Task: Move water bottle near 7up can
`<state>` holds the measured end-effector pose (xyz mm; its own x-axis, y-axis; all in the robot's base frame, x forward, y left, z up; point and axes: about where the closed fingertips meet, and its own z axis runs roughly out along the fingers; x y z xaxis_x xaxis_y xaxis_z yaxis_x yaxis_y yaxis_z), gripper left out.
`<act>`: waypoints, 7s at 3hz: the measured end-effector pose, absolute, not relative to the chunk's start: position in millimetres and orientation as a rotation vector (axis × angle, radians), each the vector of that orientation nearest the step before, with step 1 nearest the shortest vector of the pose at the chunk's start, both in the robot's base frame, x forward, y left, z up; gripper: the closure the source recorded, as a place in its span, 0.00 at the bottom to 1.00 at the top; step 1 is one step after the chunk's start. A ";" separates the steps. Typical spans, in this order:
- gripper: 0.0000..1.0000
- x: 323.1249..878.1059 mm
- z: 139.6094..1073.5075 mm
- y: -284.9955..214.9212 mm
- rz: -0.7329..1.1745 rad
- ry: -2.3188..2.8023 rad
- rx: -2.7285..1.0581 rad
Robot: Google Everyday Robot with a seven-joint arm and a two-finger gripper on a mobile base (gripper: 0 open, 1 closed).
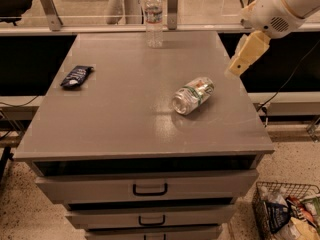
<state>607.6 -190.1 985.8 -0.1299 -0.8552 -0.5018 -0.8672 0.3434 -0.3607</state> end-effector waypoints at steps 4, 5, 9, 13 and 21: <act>0.00 799.0 939.9 -73.8 0.279 1.772 -1.006; 0.00 842.6 932.9 -54.6 0.276 1.727 -0.906; 0.15 935.9 928.4 -2.6 0.388 1.636 -0.705; 1.00 892.3 959.6 -29.8 0.370 1.572 -0.751; 0.62 674.9 929.3 -66.0 0.568 1.644 -0.922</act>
Offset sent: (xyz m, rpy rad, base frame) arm 0.1672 0.0712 -0.0473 0.4508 -0.1249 -0.1872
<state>674.9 -66.0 929.3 -0.0833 -0.2771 -0.9572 -0.8087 0.5801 -0.0975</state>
